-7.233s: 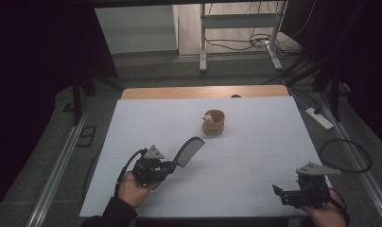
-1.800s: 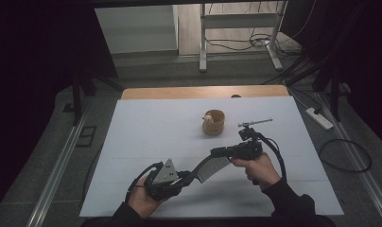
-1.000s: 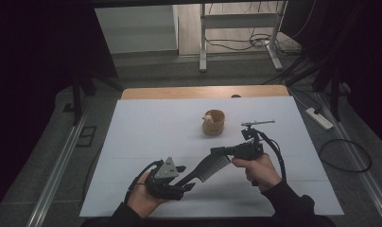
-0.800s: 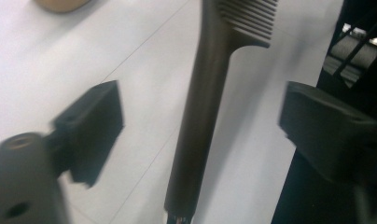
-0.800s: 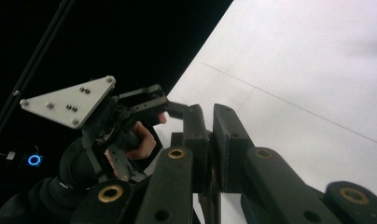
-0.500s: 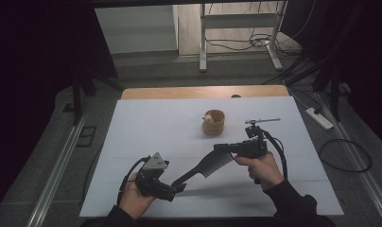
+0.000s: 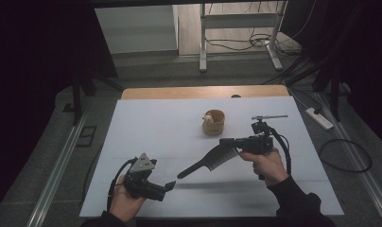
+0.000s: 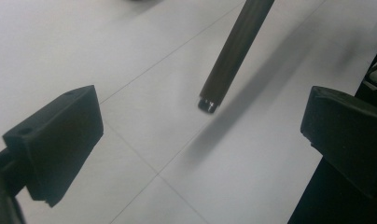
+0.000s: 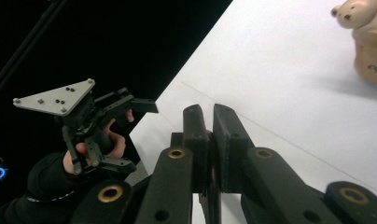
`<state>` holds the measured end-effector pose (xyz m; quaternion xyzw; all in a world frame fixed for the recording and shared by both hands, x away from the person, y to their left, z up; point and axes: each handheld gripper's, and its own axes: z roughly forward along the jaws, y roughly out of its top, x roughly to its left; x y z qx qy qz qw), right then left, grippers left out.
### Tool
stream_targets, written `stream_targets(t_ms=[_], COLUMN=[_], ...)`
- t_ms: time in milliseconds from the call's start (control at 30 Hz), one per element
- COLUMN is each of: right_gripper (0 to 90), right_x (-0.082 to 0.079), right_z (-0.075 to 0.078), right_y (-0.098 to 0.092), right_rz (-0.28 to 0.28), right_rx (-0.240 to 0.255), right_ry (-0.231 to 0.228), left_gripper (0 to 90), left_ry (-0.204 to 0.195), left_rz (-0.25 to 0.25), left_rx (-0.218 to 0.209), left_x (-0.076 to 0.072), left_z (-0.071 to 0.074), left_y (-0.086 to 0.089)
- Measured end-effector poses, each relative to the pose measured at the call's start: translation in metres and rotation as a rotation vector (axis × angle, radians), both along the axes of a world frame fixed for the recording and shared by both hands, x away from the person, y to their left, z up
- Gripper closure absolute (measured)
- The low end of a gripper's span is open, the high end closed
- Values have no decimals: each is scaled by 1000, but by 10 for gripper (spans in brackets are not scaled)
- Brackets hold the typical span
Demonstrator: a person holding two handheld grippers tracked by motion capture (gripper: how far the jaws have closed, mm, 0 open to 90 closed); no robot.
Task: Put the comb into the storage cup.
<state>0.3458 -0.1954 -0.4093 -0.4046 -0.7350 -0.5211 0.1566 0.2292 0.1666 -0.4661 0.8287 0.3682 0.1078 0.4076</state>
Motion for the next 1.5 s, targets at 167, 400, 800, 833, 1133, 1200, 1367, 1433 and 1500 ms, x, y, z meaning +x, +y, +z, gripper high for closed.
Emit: stream_targets(t_ms=[167,400,800,833,1133,1200,1367,1433,1500], right_gripper=[845,845,845,845,845,845,845,845,845], right_x=[3,8,16,17,26,28,33,35,37], right_z=[3,11,17,17,23,25,29,31,33], right_y=[-3,-8,-18,-19,-30,-32,-36,-37,-39], right_rz=[-17,-37,-78,-84,-129,-136,-154,-162,-172], right_rx=[-6,-8,-34,-36,-45,-44,-51,-52,-53], right_ry=[-17,-41,-66,-69,-69,-73,-74,-74,-76], left_gripper=[0,0,0,0,0,0,0,0,0], left_ry=[4,22,36,39,31,30,23,20,17], left_rz=[17,51,108,115,176,188,211,219,227], left_rx=[-35,-41,-75,-80,-77,-73,-59,-52,-44], left_x=[-3,-10,-23,-24,-34,-36,-39,-40,-41], left_z=[-1,-2,-5,-5,-7,-7,-7,-7,-7], left_y=[8,22,45,47,64,67,72,74,74])
